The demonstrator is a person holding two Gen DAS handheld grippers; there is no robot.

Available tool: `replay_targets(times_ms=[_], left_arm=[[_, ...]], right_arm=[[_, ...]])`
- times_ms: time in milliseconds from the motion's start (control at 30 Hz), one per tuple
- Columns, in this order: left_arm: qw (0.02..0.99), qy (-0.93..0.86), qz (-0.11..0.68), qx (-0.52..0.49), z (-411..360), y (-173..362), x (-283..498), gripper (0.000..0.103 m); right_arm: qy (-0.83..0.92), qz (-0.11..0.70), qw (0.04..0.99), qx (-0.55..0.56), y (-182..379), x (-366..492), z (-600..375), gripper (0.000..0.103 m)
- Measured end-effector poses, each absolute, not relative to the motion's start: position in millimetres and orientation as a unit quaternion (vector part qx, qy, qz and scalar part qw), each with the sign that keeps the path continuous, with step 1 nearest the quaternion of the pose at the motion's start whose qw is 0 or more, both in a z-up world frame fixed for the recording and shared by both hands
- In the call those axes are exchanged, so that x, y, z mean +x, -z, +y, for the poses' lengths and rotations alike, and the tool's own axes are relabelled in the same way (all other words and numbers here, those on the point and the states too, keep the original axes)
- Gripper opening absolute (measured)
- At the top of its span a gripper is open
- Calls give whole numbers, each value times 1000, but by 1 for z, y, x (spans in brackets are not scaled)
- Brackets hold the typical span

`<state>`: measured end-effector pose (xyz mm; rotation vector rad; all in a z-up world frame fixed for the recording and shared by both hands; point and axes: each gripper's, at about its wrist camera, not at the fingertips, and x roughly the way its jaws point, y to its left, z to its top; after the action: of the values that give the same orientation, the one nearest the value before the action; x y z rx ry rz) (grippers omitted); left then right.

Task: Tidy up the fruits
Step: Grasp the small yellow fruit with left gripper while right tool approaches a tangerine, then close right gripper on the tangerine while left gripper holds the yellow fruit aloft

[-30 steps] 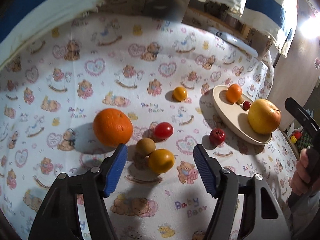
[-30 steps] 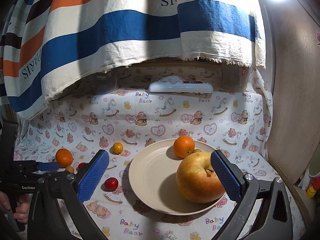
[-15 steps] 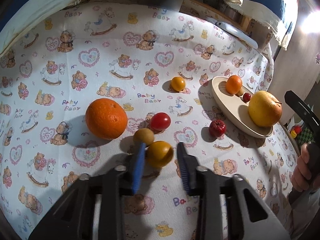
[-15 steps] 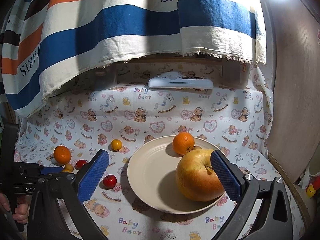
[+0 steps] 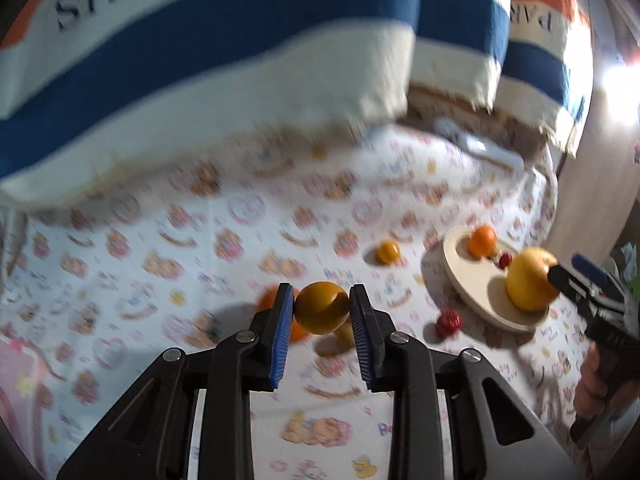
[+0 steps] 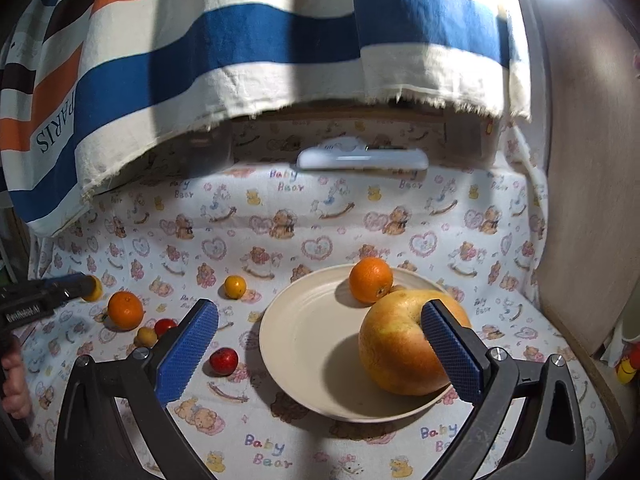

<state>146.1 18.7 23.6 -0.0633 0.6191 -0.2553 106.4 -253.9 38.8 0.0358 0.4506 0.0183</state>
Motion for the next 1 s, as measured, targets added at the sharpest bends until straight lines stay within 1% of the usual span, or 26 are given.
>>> replay_targets(times_ms=[167,233,367,567,600,667,833,933,1000], left_arm=[[965,88,248,-12,35,-57,134,27],[968,79,240,-4,39,-63,131,28],[965,77,252,-3,48,-65,135,28],[963,64,261,-18,69,-70,138,28],[963,60,262,-21,73,-70,138,28],[963,53,265,-24,79,-69,140,28],[961,36,270,-39,93,-66,145,27],[960,28,275,-48,102,-62,149,27],[958,24,281,-53,107,-58,152,27]], right_arm=[[-38,201,979,-7,-59,96,-229,102],[-54,199,978,-16,-67,95,-215,102],[-94,207,974,-15,-77,101,-192,102],[-163,253,953,-26,-75,124,-147,102],[-175,259,949,-29,-73,128,-140,101],[-199,277,940,-31,-68,139,-123,92],[-242,317,917,-8,-60,161,-96,91],[-236,329,914,-12,-52,176,-81,81],[-238,351,906,-7,-44,188,-74,80]])
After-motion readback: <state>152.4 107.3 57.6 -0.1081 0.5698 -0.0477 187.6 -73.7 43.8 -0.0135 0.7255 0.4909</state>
